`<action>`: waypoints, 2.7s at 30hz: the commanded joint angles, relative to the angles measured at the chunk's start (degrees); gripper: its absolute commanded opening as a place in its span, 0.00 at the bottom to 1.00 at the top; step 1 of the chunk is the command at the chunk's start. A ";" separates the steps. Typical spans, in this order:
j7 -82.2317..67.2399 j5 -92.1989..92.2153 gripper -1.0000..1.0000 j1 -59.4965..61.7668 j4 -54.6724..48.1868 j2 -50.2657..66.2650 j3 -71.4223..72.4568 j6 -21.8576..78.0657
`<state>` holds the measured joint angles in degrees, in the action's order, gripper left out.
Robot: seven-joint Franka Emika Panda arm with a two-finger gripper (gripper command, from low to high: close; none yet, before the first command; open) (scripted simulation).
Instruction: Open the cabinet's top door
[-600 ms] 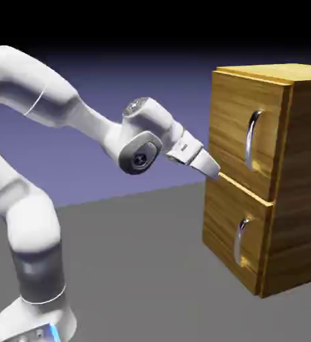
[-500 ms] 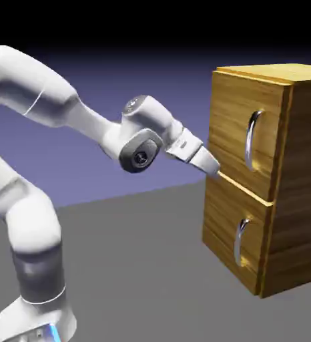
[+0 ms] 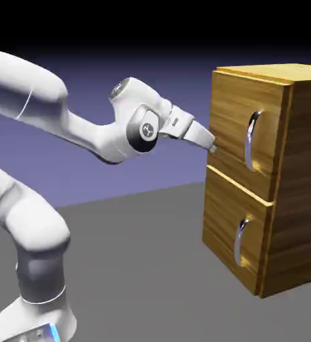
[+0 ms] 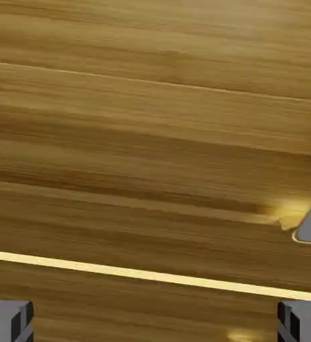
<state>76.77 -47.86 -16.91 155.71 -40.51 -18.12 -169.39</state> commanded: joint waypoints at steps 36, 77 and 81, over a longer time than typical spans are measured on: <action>64.31 -89.71 0.50 -30.40 -9.93 -14.73 -33.97 8.65; 89.26 -83.47 0.00 -12.83 3.91 -7.97 -5.97 37.31; 88.96 -75.61 0.00 -8.46 5.72 -8.14 2.34 40.17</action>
<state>165.79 -123.64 -25.36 161.42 -48.66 -15.79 -129.27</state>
